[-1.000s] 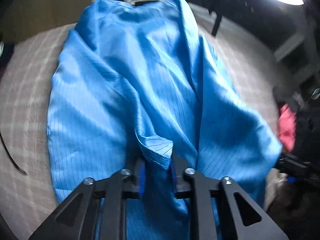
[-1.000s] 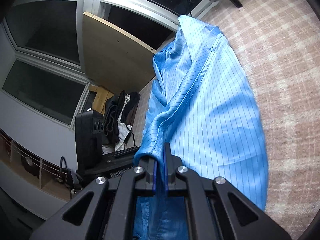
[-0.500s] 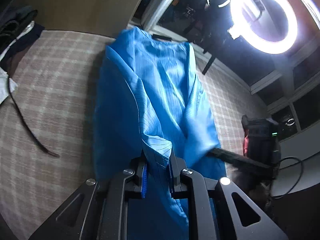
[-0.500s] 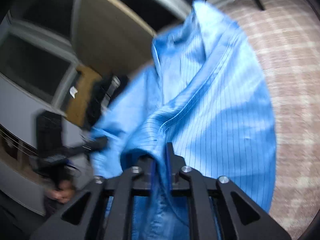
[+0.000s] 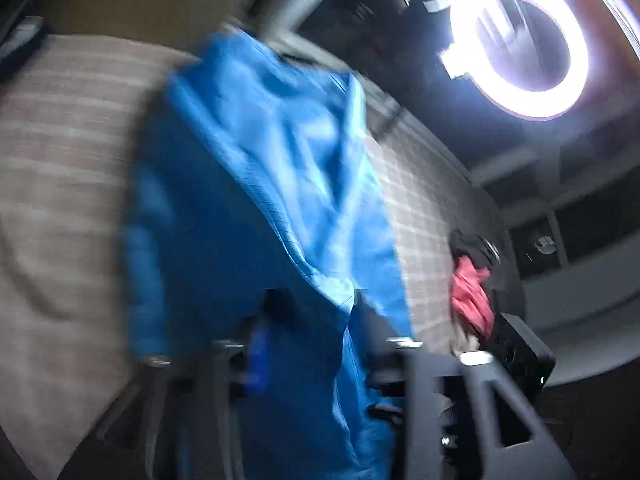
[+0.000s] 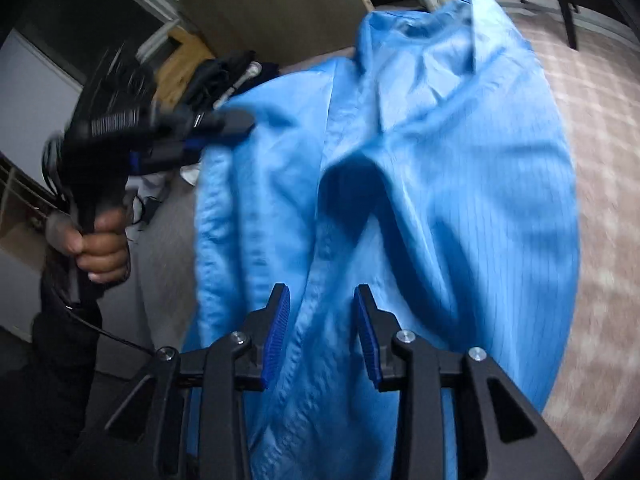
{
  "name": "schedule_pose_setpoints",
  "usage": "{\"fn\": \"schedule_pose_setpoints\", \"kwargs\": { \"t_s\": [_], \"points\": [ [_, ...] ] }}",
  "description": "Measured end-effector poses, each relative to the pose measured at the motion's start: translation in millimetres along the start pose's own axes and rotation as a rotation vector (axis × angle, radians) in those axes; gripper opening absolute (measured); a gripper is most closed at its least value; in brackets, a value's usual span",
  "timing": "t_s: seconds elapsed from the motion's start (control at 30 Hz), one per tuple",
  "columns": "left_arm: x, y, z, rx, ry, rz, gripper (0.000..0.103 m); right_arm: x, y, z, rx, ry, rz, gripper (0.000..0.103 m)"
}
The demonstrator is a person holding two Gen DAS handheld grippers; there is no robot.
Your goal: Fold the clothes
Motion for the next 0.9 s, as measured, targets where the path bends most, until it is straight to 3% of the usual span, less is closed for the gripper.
{"fn": "schedule_pose_setpoints", "kwargs": {
  "t_s": [0.1,0.17,0.23,0.33,0.47,0.57,0.7,0.8,0.9],
  "points": [
    [28.8,18.9,2.5,0.066,-0.092,-0.049,0.054,-12.0,8.7,4.6,0.035,0.025,0.026,0.033],
    [19.9,29.4,5.6,0.122,-0.058,-0.071,0.056,-25.3,16.9,2.4,0.042,0.056,0.052,0.033],
    [-1.6,30.1,9.3,0.154,-0.003,-0.140,0.056,-32.9,25.0,-4.6,0.044,0.088,0.080,0.033],
    [-14.2,18.5,11.2,0.137,0.014,-0.165,0.054,-29.0,41.1,-14.4,0.043,0.114,0.118,0.033],
    [17.0,9.1,6.5,0.115,-0.040,-0.113,0.054,17.0,49.1,-28.1,0.082,0.041,0.076,0.031],
    [51.8,6.9,9.3,0.126,-0.126,-0.178,0.051,30.3,43.1,-32.0,0.073,0.003,0.049,0.030],
    [23.9,27.4,28.3,0.207,-0.083,-0.219,0.049,-32.8,45.8,-21.6,0.104,0.127,-0.005,0.030],
    [-3.4,53.2,58.0,0.293,-0.052,-0.230,0.053,-81.2,58.3,-10.7,0.100,0.199,0.066,0.030],
    [5.3,72.8,87.7,0.331,-0.087,-0.183,0.054,-86.5,64.4,-19.0,0.053,0.203,0.128,0.029]
  ]
}}
Point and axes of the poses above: each gripper's, at about its wrist camera, not at the fingertips, and x roughly the way its jaws point, y to its right, z to its underside, the point moved 2 cm from there along x, roughly the way its jaws point, and after that the axes turned 6 degrees about z, right-handed, at the moved point
